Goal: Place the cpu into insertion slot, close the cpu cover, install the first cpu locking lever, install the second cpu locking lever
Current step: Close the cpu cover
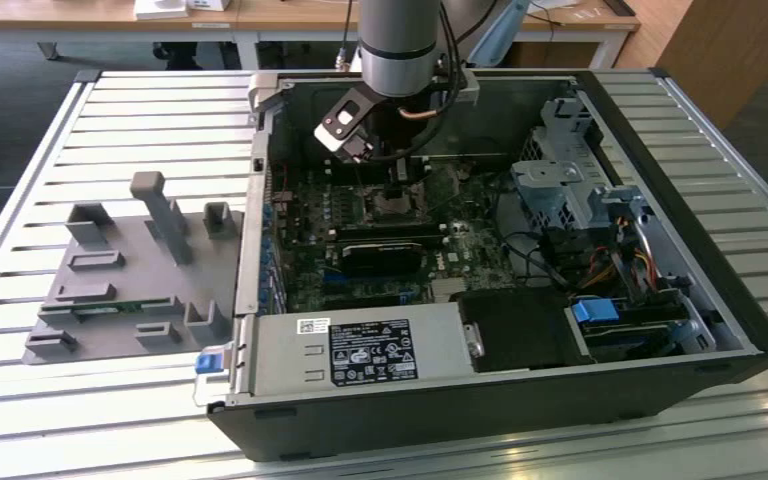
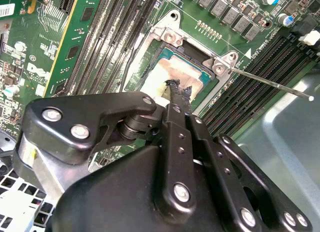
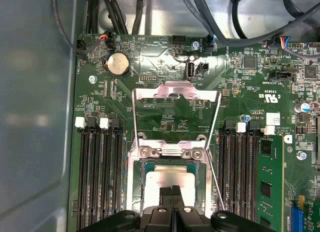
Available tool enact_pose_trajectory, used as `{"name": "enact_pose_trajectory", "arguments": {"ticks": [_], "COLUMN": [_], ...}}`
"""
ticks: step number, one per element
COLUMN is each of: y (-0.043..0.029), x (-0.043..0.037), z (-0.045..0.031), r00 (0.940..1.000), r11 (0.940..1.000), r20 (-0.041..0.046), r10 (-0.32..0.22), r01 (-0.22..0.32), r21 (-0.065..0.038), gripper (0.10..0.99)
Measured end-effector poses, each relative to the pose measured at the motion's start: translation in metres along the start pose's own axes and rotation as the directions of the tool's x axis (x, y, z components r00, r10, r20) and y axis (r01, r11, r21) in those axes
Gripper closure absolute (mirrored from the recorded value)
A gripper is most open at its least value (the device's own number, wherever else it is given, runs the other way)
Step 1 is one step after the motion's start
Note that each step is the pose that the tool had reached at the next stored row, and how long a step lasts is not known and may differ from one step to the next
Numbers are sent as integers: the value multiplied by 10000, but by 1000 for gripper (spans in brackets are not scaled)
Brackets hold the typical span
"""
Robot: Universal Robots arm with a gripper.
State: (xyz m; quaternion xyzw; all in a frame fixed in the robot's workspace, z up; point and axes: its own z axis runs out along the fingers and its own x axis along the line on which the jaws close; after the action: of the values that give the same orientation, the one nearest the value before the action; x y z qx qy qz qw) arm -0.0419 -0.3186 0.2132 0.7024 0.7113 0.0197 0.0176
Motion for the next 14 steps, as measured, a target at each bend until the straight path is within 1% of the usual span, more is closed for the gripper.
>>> {"name": "enact_pose_trajectory", "arguments": {"ticks": [5,14], "y": [1,5], "x": [0,0], "z": [-10,-61], "r00": [10000,10000], "r11": [10000,10000], "r20": [-1,-1], "r10": [0,0], "r01": [0,0], "r21": [0,3], "gripper": [980,980]}}
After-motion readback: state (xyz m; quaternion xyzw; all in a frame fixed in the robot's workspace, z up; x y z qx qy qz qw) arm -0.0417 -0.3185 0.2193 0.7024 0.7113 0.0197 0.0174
